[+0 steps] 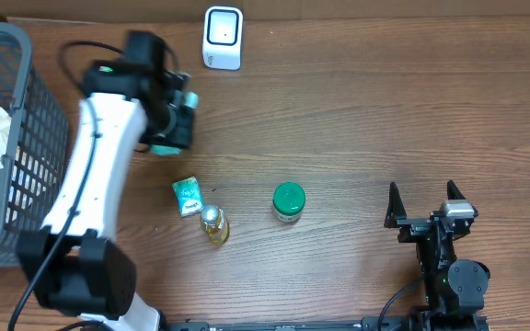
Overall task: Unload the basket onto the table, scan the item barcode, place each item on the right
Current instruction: 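Carry the wipes pack past the scanner and drop it beside the bottle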
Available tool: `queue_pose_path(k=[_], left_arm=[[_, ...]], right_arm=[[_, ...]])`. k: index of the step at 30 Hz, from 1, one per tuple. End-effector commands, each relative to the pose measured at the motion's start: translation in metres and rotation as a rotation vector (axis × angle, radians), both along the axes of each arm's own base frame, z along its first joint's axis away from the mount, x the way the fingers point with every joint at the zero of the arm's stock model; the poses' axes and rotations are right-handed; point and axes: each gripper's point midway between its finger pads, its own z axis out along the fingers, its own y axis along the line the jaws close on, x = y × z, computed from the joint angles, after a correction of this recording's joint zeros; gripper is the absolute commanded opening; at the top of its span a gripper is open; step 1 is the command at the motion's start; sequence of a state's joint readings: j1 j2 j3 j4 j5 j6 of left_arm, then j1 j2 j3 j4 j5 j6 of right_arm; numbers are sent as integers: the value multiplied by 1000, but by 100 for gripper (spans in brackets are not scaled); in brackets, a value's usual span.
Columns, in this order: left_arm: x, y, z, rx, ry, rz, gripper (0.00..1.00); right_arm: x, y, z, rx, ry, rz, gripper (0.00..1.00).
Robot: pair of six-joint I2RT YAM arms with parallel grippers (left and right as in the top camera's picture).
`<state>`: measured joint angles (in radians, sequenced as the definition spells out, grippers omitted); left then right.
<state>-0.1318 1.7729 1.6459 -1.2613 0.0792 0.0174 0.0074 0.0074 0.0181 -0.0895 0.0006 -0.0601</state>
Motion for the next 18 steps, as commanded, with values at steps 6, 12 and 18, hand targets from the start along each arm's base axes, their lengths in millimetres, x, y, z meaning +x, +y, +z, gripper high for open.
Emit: queue_pose_path(k=[6, 12, 18], left_arm=[[-12, -36, -66, 45, 89, -37, 52], [-11, -43, -62, 44, 83, -56, 100], [8, -44, 3, 22, -26, -70, 99]], right_arm=[[0, 0, -3, -4, 0, 0, 100], [0, 0, -3, -5, 0, 0, 100], [0, 0, -3, -4, 0, 0, 100]])
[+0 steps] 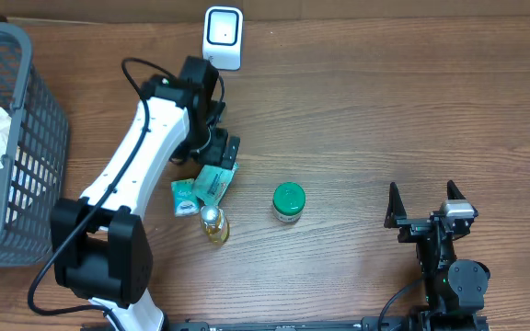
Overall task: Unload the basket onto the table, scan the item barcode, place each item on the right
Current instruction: 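Carry the wipes pack past the scanner and drop it beside the bottle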
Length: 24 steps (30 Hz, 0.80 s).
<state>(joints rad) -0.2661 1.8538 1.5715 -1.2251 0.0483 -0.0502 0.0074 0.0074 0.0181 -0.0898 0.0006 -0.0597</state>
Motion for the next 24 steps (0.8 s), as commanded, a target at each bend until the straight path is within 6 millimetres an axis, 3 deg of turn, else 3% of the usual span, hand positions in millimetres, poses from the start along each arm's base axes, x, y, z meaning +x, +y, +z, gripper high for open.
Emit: queue_pose_path(k=[1, 4, 8, 10, 14, 18, 24], left_arm=[[30, -4, 68, -36, -176, -18, 99], [44, -2, 119, -38, -290, -10, 100], [62, 17, 193, -20, -488, 41, 100], [70, 35, 227, 1, -593, 105, 100], [80, 90, 282, 68, -775, 285, 100], [74, 150, 308, 139, -848, 450, 100], [54, 235, 309, 191, -844, 711, 100]], right_arm=[[0, 0, -3, -5, -1, 0, 100], [0, 0, -3, -5, 0, 0, 100], [0, 0, -3, -5, -1, 0, 100], [0, 0, -3, -5, -1, 0, 100], [0, 0, -3, -5, -1, 0, 100], [0, 0, -3, -5, -1, 0, 100], [0, 0, -3, -5, -1, 0, 100]])
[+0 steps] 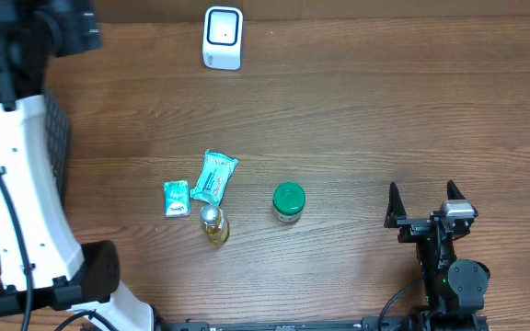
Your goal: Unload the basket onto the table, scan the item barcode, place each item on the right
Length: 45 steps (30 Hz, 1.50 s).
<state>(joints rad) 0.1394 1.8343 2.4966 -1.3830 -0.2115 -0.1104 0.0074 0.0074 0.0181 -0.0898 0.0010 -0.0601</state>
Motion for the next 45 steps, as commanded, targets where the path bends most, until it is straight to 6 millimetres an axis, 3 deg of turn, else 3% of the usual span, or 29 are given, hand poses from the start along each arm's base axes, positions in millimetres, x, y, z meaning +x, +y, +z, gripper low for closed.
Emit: queue_pose_path(k=[1, 6, 11, 15, 22, 30, 35, 41, 45], left_arm=[[-23, 52, 13, -36, -60, 200, 100], [-49, 112, 10, -77, -73, 346, 100], [-70, 150, -6, -107, -40, 441, 99], [-81, 174, -38, -139, 39, 506, 100], [-94, 207, -121, -208, 214, 582, 100], [-101, 226, -210, -311, 345, 582, 100], [-92, 232, -258, -389, 391, 536, 100], [-65, 223, -314, -485, 435, 367, 100], [-65, 222, -352, -524, 497, 361, 100]], right_arm=[[0, 0, -3, -4, 0, 0, 100], [0, 0, -3, -4, 0, 0, 100], [0, 0, -3, -5, 0, 0, 100], [0, 0, -3, -4, 0, 0, 100], [0, 0, -3, -4, 0, 0, 100], [0, 0, -3, -4, 0, 0, 100], [0, 0, -3, -4, 0, 0, 100], [0, 0, -3, -5, -1, 0, 100], [0, 0, -3, -5, -1, 0, 100]])
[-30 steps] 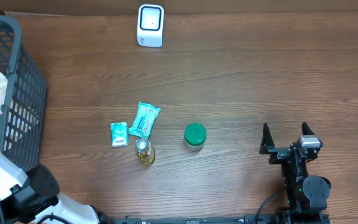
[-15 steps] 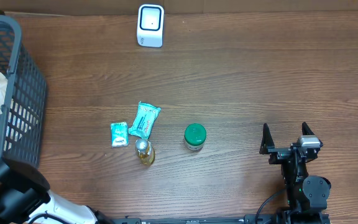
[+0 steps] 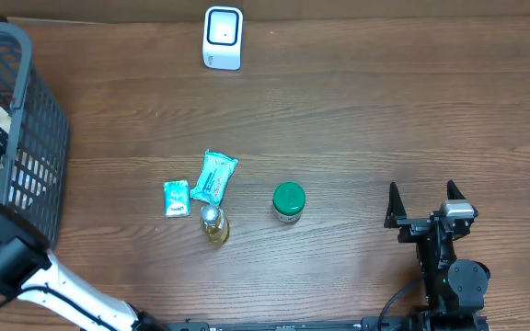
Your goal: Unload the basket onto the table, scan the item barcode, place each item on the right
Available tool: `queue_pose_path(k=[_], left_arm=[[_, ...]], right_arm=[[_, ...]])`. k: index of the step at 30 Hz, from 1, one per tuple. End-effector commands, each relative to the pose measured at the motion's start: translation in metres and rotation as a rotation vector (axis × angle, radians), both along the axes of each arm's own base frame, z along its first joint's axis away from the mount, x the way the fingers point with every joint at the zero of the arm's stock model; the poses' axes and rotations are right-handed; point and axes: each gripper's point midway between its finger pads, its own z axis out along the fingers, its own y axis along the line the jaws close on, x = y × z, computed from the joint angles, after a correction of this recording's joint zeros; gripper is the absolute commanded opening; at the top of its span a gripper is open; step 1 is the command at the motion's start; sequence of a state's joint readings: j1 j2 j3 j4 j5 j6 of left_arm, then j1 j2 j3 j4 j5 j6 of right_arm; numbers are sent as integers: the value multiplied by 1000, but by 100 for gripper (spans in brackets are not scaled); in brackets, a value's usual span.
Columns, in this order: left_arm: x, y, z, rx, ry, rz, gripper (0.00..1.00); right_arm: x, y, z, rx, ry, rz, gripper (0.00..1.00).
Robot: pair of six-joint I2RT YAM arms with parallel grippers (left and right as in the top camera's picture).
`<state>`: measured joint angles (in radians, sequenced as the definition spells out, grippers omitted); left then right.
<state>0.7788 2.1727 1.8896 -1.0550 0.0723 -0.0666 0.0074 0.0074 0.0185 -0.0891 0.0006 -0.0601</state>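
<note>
The white barcode scanner [image 3: 222, 37] stands at the table's far edge. Four items lie mid-table: a teal packet [image 3: 213, 176], a smaller teal packet [image 3: 177, 198], a small bottle of yellow liquid [image 3: 214, 224] and a green-lidded jar [image 3: 289, 202]. My left arm comes in along the left edge, and its dark gripper sits over the inside of the grey basket [image 3: 26, 119]. Most of that gripper is cut off, so its jaws cannot be read. My right gripper [image 3: 421, 205] rests open at the near right, holding nothing.
The basket holds a pale bag-like item. A cardboard wall runs behind the scanner. The right arm's base and cables sit at the front edge.
My left arm was raised over the far-left corner; now it is lower at the left edge, with the gripper inside the basket. The items on the table and the right arm have not moved.
My left gripper held the teal packet in the air left of the scanner. Then it was down beside the small packet with the teal packet at the table. After that the packet lay released and the arm was over the basket, where the gripper now sits.
</note>
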Motion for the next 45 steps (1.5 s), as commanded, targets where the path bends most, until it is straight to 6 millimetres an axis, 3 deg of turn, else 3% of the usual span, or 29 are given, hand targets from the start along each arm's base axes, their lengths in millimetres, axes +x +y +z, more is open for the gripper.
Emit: queue_pose_path(k=[1, 9, 15, 18, 22, 26, 30, 34, 36, 38, 39, 41, 45], left_arm=[[3, -9, -35, -75, 26, -59, 100], [-3, -17, -78, -153, 91, -57, 99], [-5, -20, -66, -163, 100, -58, 50], [-1, -16, -37, -148, 73, -56, 48], [15, -16, 28, -115, -46, -72, 49], [29, -22, 119, -38, -237, -100, 49], [25, -39, 212, 74, -420, -110, 49], [10, -60, 276, 151, -550, -112, 48], [2, -66, 291, 181, -571, -111, 52], [-4, -66, 294, 200, -554, -97, 56], [-8, -64, 288, 205, -521, -82, 65], [-10, -59, 277, 207, -476, -64, 72], [-8, -45, 235, 174, -372, -33, 95]], right_arm=[[0, 0, -3, -4, 1, 0, 100], [0, 0, -3, -4, 1, 0, 100], [0, 0, -3, -4, 1, 0, 100], [0, 0, -3, -4, 1, 0, 100], [0, 0, -3, -4, 1, 0, 100], [0, 0, -3, -5, 1, 0, 100], [0, 0, -3, -5, 1, 0, 100], [0, 0, -3, -4, 1, 0, 100], [0, 0, -3, -5, 1, 0, 100], [0, 0, -3, -4, 1, 0, 100], [0, 0, -3, -5, 1, 0, 100], [0, 0, -3, -5, 1, 0, 100], [0, 0, -3, -4, 1, 0, 100]])
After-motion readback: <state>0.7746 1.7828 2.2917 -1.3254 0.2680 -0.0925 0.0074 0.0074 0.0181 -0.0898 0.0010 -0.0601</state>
